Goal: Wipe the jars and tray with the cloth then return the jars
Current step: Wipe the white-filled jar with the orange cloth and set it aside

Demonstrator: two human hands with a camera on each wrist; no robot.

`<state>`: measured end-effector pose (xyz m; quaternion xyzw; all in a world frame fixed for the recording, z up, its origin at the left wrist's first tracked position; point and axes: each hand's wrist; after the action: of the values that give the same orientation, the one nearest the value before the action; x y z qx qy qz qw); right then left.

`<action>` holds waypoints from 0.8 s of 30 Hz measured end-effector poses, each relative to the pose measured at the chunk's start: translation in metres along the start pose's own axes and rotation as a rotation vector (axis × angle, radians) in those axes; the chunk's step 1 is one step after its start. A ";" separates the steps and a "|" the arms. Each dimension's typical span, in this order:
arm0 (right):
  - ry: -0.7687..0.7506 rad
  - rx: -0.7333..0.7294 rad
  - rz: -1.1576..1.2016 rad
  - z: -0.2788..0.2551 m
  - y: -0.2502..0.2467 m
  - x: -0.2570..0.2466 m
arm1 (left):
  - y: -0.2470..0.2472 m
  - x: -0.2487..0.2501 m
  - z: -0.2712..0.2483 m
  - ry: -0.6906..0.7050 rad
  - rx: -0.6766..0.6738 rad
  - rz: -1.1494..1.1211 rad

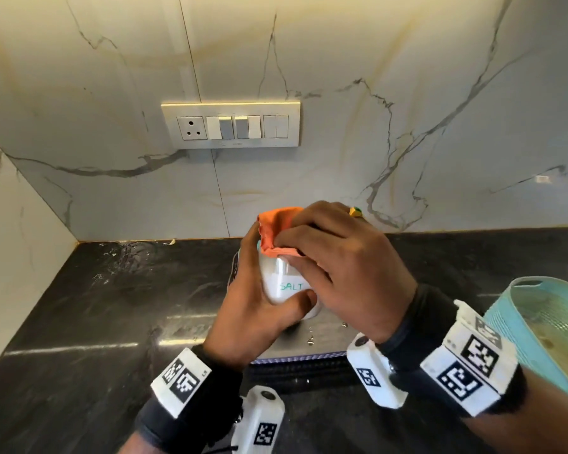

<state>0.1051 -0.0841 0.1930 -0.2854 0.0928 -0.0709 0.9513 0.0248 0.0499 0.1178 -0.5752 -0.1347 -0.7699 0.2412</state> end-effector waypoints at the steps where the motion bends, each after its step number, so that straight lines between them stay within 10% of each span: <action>1: 0.000 -0.013 -0.010 0.001 -0.001 0.003 | 0.000 0.001 0.000 -0.007 0.007 -0.025; 24: 0.222 0.025 0.114 -0.031 -0.009 -0.002 | -0.010 0.016 0.007 -0.189 0.075 -0.333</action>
<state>0.0957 -0.1071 0.1727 -0.2584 0.2130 -0.0489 0.9410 0.0221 0.0581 0.1360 -0.6053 -0.2788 -0.7362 0.1181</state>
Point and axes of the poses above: each hand's wrist, its own z-axis towards the middle knuckle, its own y-axis out of the palm, x = y × z, and after that the axes turned 10 degrees about x, right-handed
